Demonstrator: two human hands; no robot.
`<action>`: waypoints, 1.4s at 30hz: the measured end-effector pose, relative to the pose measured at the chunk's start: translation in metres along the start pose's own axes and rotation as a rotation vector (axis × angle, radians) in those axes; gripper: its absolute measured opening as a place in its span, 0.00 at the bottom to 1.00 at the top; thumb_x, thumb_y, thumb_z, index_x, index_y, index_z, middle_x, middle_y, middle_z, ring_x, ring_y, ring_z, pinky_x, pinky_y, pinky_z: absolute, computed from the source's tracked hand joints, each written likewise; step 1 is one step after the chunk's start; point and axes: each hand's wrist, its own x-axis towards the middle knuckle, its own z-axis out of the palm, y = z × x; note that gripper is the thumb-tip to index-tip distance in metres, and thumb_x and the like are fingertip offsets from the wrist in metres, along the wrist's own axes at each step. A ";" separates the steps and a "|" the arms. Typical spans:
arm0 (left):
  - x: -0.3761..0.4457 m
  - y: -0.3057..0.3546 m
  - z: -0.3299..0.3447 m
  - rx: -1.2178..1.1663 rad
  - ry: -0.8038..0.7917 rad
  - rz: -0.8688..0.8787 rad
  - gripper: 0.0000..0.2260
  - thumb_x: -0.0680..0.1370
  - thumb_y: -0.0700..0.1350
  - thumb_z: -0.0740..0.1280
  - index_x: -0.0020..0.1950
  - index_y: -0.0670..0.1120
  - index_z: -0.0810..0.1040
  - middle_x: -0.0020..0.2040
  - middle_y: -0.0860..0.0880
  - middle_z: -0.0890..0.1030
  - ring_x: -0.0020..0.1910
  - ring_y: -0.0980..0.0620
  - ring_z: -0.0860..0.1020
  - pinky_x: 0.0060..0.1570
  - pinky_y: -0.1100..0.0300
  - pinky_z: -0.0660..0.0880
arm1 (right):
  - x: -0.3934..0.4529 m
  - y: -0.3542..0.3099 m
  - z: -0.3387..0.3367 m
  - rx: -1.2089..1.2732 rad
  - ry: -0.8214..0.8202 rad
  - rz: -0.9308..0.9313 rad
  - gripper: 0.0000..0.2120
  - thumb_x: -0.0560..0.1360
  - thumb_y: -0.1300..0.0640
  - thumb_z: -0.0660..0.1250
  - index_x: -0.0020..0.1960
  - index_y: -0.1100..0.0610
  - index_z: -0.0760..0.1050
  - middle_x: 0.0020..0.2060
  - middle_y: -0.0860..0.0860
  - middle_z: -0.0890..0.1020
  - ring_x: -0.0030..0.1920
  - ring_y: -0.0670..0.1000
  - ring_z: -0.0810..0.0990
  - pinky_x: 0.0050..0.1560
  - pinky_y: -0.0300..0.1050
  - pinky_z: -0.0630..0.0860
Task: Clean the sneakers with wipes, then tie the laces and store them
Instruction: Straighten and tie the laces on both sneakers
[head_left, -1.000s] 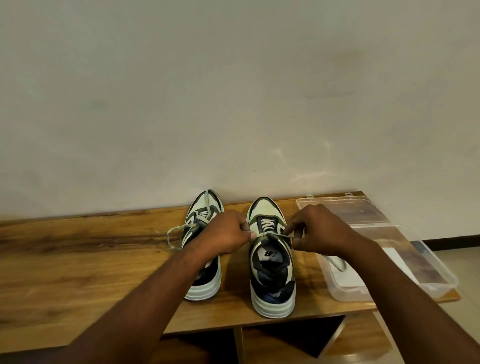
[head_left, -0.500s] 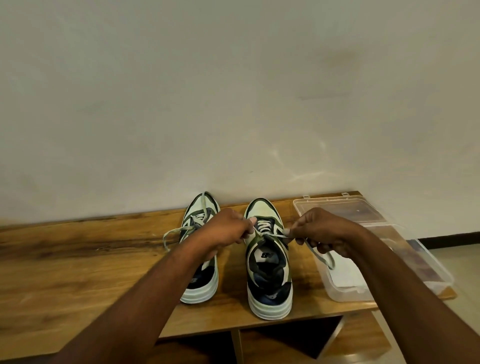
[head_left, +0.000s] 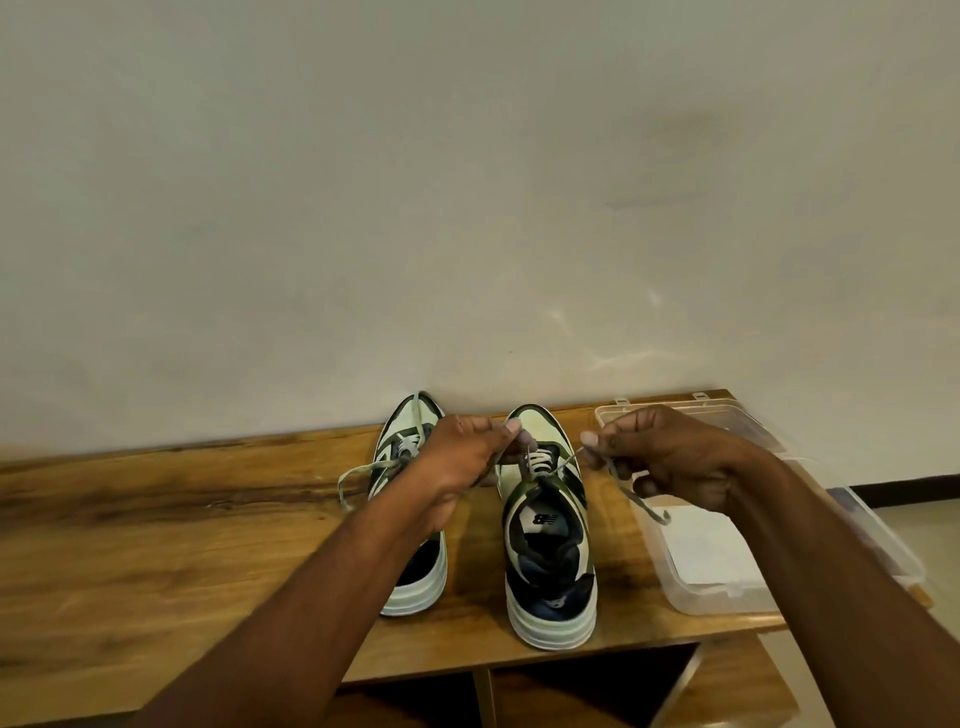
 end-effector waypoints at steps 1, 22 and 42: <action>0.000 0.000 0.002 -0.019 0.018 0.023 0.10 0.83 0.49 0.68 0.50 0.45 0.86 0.50 0.49 0.88 0.55 0.51 0.86 0.58 0.50 0.75 | 0.002 0.000 0.002 0.070 0.005 -0.039 0.21 0.68 0.46 0.78 0.50 0.62 0.86 0.43 0.56 0.80 0.38 0.48 0.71 0.35 0.42 0.65; 0.006 -0.018 0.021 -0.162 0.182 0.252 0.06 0.79 0.45 0.74 0.49 0.43 0.87 0.41 0.43 0.87 0.36 0.57 0.81 0.38 0.64 0.75 | 0.034 0.009 0.058 0.389 0.261 -0.170 0.08 0.74 0.63 0.75 0.53 0.61 0.86 0.44 0.60 0.87 0.34 0.47 0.78 0.31 0.42 0.67; 0.011 -0.008 -0.007 0.000 -0.138 0.120 0.17 0.73 0.42 0.80 0.60 0.43 0.83 0.46 0.39 0.88 0.47 0.46 0.85 0.51 0.48 0.78 | 0.027 0.005 0.055 0.126 0.257 -0.344 0.06 0.73 0.66 0.76 0.50 0.63 0.86 0.36 0.59 0.86 0.33 0.50 0.81 0.32 0.41 0.77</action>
